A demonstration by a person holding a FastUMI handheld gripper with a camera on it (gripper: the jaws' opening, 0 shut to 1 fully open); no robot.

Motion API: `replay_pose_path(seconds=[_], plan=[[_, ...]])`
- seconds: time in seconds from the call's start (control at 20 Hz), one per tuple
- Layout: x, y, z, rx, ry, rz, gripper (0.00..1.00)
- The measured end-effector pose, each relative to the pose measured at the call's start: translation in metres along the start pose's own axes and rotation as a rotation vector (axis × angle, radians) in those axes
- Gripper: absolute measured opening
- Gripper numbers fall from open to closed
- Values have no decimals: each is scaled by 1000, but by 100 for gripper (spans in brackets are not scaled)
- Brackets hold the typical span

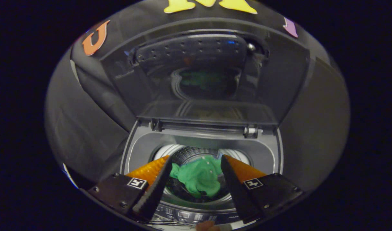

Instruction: Put the clothes into the washing machine and then close the washing machine lid.

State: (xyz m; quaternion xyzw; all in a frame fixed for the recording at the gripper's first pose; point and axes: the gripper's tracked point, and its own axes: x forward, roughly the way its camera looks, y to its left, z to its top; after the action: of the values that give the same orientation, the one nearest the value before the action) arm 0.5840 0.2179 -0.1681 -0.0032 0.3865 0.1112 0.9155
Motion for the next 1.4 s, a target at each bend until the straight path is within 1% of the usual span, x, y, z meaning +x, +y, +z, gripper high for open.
replay_pose_path(seconds=[0.1,0.3,0.7,0.9,1.0,1.1,1.15,1.25,1.4], plan=[[-10,4,6,-49,-27,14,94],[-43,21,26,-88,-103,67,94],[-104,36,55,-74,-178,147,94],[-143,42,105,-82,-285,197,94],[-158,40,137,-92,-350,200,94],[-161,41,154,-132,-352,216,95],[-158,38,160,-138,-344,206,98],[-146,32,182,-130,-355,171,99],[-112,26,201,-128,-318,121,99]])
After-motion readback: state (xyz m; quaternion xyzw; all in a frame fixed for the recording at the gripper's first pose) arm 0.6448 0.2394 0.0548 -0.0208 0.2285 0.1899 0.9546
